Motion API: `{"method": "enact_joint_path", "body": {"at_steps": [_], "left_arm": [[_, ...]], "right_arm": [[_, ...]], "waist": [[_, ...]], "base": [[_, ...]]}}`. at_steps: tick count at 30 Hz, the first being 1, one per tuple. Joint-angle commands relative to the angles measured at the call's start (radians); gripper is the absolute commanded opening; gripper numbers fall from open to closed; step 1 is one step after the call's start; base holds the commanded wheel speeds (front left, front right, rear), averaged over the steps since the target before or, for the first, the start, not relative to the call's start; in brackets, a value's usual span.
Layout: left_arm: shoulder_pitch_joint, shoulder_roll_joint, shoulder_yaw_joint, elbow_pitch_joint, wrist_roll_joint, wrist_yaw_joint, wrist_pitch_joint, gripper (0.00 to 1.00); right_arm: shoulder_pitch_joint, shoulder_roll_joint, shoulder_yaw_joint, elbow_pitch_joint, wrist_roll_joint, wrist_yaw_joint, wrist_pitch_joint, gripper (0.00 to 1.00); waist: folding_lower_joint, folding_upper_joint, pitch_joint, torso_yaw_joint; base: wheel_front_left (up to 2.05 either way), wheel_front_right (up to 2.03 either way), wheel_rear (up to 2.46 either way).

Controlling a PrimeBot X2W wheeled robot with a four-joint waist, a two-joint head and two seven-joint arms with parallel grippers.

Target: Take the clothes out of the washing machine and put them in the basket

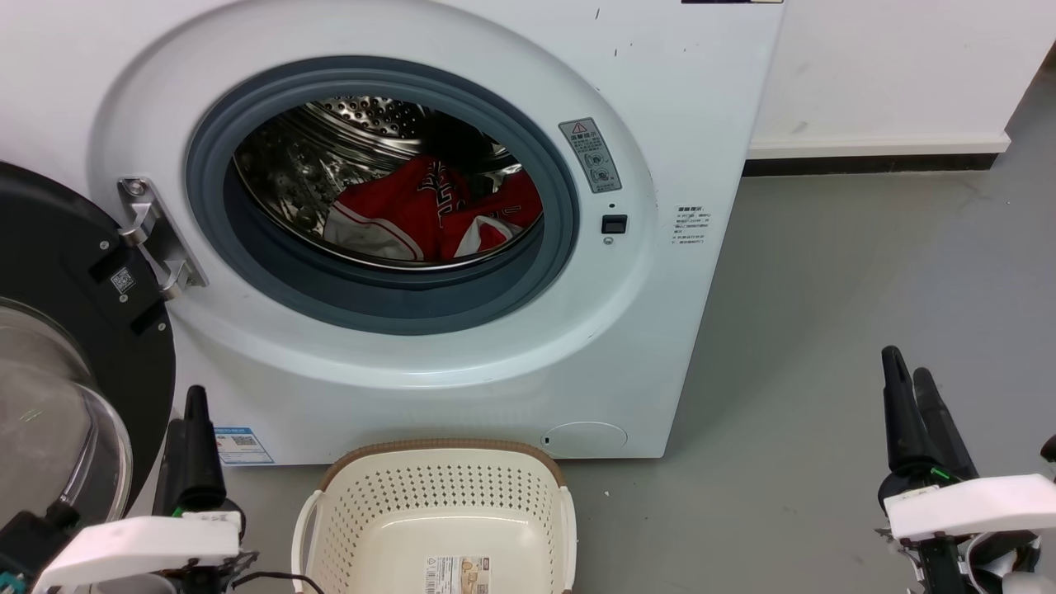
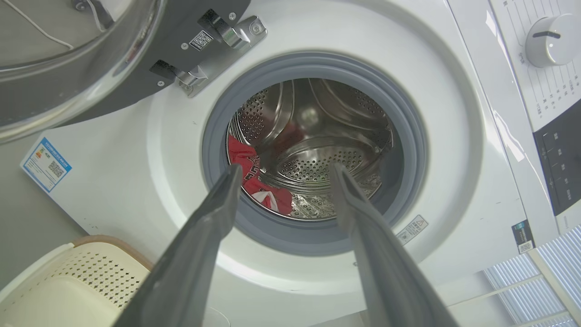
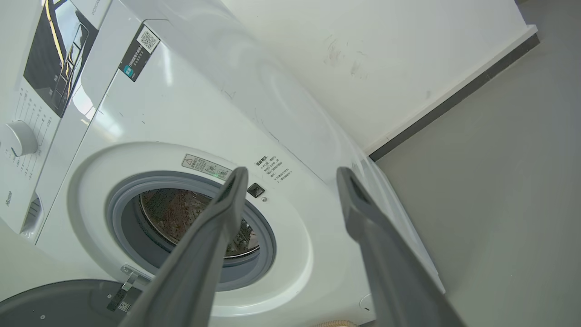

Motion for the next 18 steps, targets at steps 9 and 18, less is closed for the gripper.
{"method": "enact_joint_path", "body": {"at_steps": [9,18], "left_arm": [[0.031,0.003,-0.080,-0.112,0.231,0.035,-0.037,1.00],[0.040,0.006,-0.101,-0.189,0.420,0.103,-0.061,1.00]], "right_arm": [[0.008,-0.004,0.034,-0.077,-0.280,0.000,-0.037,1.00],[0.018,-0.004,0.048,-0.102,-0.431,0.000,-0.060,1.00]], "waist": [[0.0000,-0.0001,-0.003,-0.002],[0.0000,-0.0001,-0.005,-0.006]], "base": [[0.00,0.00,0.00],[0.00,0.00,0.00]]}}
